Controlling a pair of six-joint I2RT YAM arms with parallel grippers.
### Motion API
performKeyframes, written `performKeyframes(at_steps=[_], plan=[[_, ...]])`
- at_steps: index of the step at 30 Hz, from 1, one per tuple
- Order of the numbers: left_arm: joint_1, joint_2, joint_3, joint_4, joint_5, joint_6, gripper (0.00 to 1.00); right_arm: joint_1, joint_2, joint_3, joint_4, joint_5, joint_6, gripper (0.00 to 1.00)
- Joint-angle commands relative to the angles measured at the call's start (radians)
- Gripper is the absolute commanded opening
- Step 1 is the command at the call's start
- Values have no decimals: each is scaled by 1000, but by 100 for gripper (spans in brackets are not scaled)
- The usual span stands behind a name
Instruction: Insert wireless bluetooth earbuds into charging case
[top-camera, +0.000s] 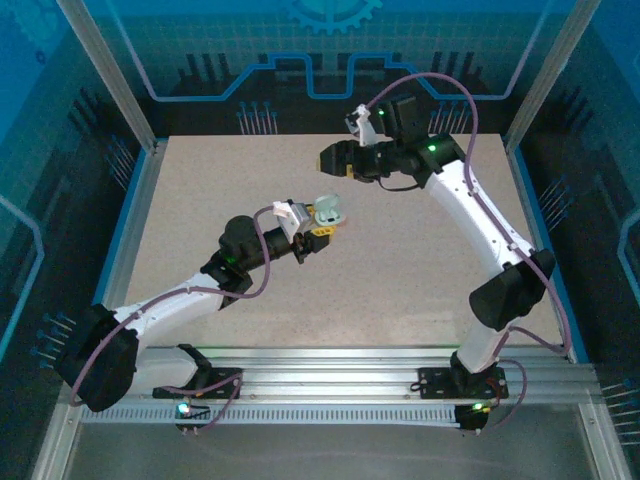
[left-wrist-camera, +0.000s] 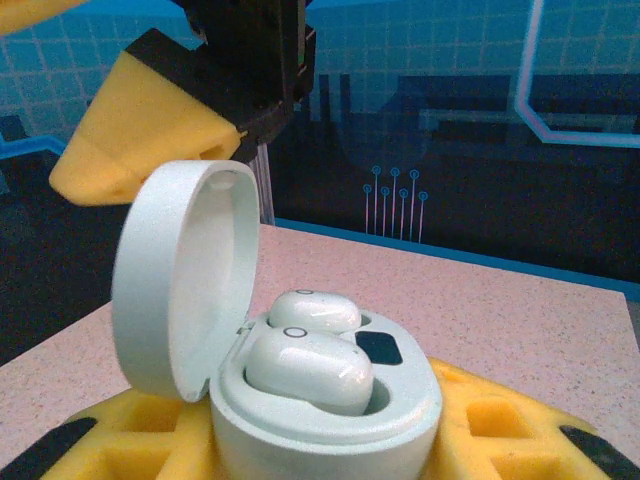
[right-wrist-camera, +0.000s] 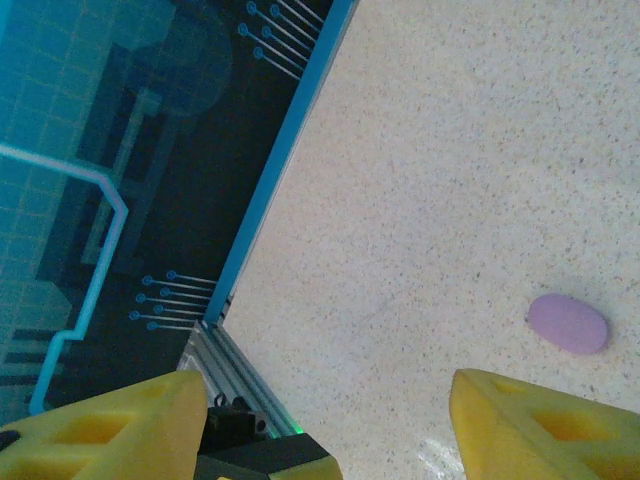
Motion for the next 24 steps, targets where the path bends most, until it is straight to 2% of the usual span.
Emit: performKeyframes(at_steps=[1,13,17,21,24], plan=[[-7,-13,7,6,25,13,35,16,-13,12,-30,-30,-26,67],[-6,-21,12,0,30,17,35,20,-72,-45,-3,-17,-27,67],[-6,-21,9,20,30,8,35,24,-60,-36,-48,-1,-43,67],[-7,-24,6,45,31,-9,35,25,-48,-21,-130,123,-72,66],[-6,-30,11,51,30,-12,35,31,-27,-29,-155,61,-113,66]])
